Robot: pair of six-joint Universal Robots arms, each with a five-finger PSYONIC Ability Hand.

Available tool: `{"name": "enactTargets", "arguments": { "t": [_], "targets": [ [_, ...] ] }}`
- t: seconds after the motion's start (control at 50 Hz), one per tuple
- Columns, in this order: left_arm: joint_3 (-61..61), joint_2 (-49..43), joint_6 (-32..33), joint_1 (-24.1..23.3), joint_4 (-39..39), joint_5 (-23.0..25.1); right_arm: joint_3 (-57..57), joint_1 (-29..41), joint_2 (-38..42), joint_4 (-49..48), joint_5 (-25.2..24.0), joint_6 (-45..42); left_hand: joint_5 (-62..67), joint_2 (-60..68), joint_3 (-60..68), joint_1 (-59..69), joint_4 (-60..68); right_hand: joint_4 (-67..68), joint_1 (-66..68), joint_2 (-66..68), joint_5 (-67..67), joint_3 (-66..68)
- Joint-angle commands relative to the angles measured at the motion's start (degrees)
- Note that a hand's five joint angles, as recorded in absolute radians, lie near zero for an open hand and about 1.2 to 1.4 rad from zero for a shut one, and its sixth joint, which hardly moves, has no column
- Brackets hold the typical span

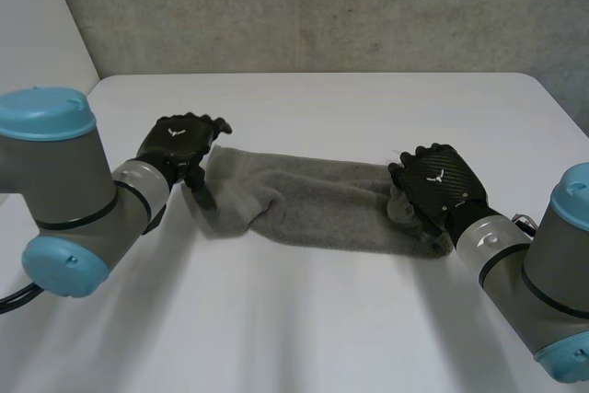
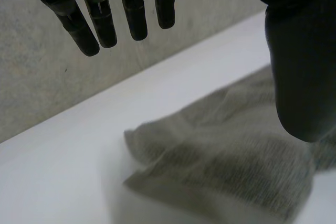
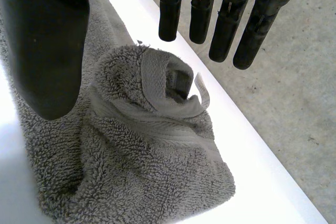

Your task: Fold the towel.

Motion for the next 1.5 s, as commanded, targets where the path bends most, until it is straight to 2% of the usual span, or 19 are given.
{"name": "enactTargets", "arguments": {
  "t": [0.02,0.22,0.28,0.32,0.38,0.42,0.48,0.6,0.72,0.74,0.76,0.84,0.86,0.98,1.02,1.18,1.36,1.42,1.5],
  "targets": [
    [2.8,-4.93,7.55,-0.32,-1.66,-2.86,-0.01,0.25,0.04,0.04,0.16,-0.53,-10.03,-0.03,0.19,-0.43,-0.28,-3.44,-3.94,-4.75,-1.36,-3.24],
    [4.56,-8.71,8.34,-1.29,-4.39,-2.86,-0.09,0.34,0.3,0.04,0.07,-0.8,-6.16,3.84,4.06,3.44,3.58,-2.26,-2.76,-3.57,-0.18,-2.07],
    [5.53,-9.15,8.95,-1.73,-5.53,-3.04,-0.27,0.34,0.3,-0.14,0.16,-0.8,1.75,11.74,11.97,11.35,11.49,0.43,-0.07,-0.88,2.51,0.62],
    [7.36,-9.24,9.39,-1.99,-5.44,-3.13,-1.67,0.16,0.3,-0.67,-0.02,-0.88,28.33,38.32,38.55,37.93,38.07,15.64,15.14,14.33,17.73,15.84],
    [8.87,-9.24,9.39,-1.99,-5.36,-3.12,-3.26,0.16,0.83,-0.75,-0.28,-1.15,41.44,51.44,51.66,51.05,51.19,24.31,23.81,23.0,26.4,24.51],
    [12.01,-9.67,9.3,-2.08,-4.48,-2.78,-8.33,0.07,3.36,0.2,-0.9,-1.23,50.81,60.81,61.03,60.41,60.55,40.88,40.38,39.57,42.97,41.08],
    [16.14,-11.69,9.3,-2.43,-1.85,-3.21,-15.09,0.33,10.37,3.18,-0.46,-3.25,50.84,60.84,61.06,60.44,60.59,56.01,55.51,54.7,58.1,56.21],
    [23.53,-13.19,9.48,-2.78,4.03,-7.68,-31.25,2.09,15.5,11.02,-0.11,-6.78,50.84,60.84,61.06,60.44,60.59,56.21,55.71,54.9,58.3,56.41],
    [26.09,-12.05,9.57,-2.43,9.85,-11.21,-39.82,2.27,15.77,8.83,1.83,-5.98,50.84,60.84,61.06,60.44,60.59,56.21,55.71,54.9,58.3,56.41],
    [26.01,-11.09,9.48,-2.43,10.37,-11.12,-41.12,2.44,15.77,8.74,2.52,-5.46,50.84,60.84,61.06,60.44,60.59,47.45,46.95,46.14,49.53,47.64],
    [25.4,-9.95,9.48,-2.52,10.12,-11.04,-41.49,2.62,15.77,8.82,2.96,-5.37,50.84,60.84,61.06,60.44,60.59,29.87,29.37,28.56,31.96,30.07],
    [21.72,-8.19,9.48,-2.78,8.28,-10.95,-40.18,2.8,15.42,9.61,2.88,-5.19,48.2,58.2,58.42,57.8,57.94,7.72,7.22,6.41,9.81,7.92],
    [19.52,-7.57,9.48,-3.04,7.05,-10.86,-39.3,2.8,15.16,10.57,2.88,-5.19,27.19,37.19,37.41,36.79,36.93,6.0,5.5,4.69,8.08,6.19],
    [13.71,-6.34,8.96,-3.57,0.38,-10.68,-39.29,2.89,15.07,19.28,2.88,-5.19,2.66,12.66,12.88,12.26,12.4,5.98,5.48,4.67,8.06,6.18],
    [13.18,-6.51,8.78,-3.92,-1.82,-10.42,-40.17,2.71,14.98,26.37,2.62,-4.84,-0.08,9.92,10.14,9.52,9.67,6.31,5.81,5.0,8.4,6.51],
    [12.65,-8.0,6.94,-3.66,-8.08,-5.68,-39.12,2.71,15.24,29.83,3.23,-3.17,-7.14,2.86,3.08,2.46,2.61,4.31,3.81,3.0,6.4,4.51],
    [14.67,-13.19,7.46,-3.66,-8.08,-5.59,-39.2,2.09,19.11,29.48,2.35,-1.59,-8.18,1.82,2.04,1.42,1.57,-3.44,-3.94,-4.75,-1.36,-3.24],
    [15.37,-15.56,7.63,-3.66,-8.08,-5.76,-39.82,2.36,21.66,29.48,2.09,-1.68,-4.81,5.18,5.41,4.79,4.93,-0.75,-1.25,-2.06,1.34,-0.55],
    [17.38,-18.19,8.68,-3.66,-8.34,-5.94,-42.62,2.71,25.42,29.57,2.0,-2.29,5.57,15.57,15.79,15.17,15.31,15.82,15.32,14.51,17.91,16.02]
  ]
}}
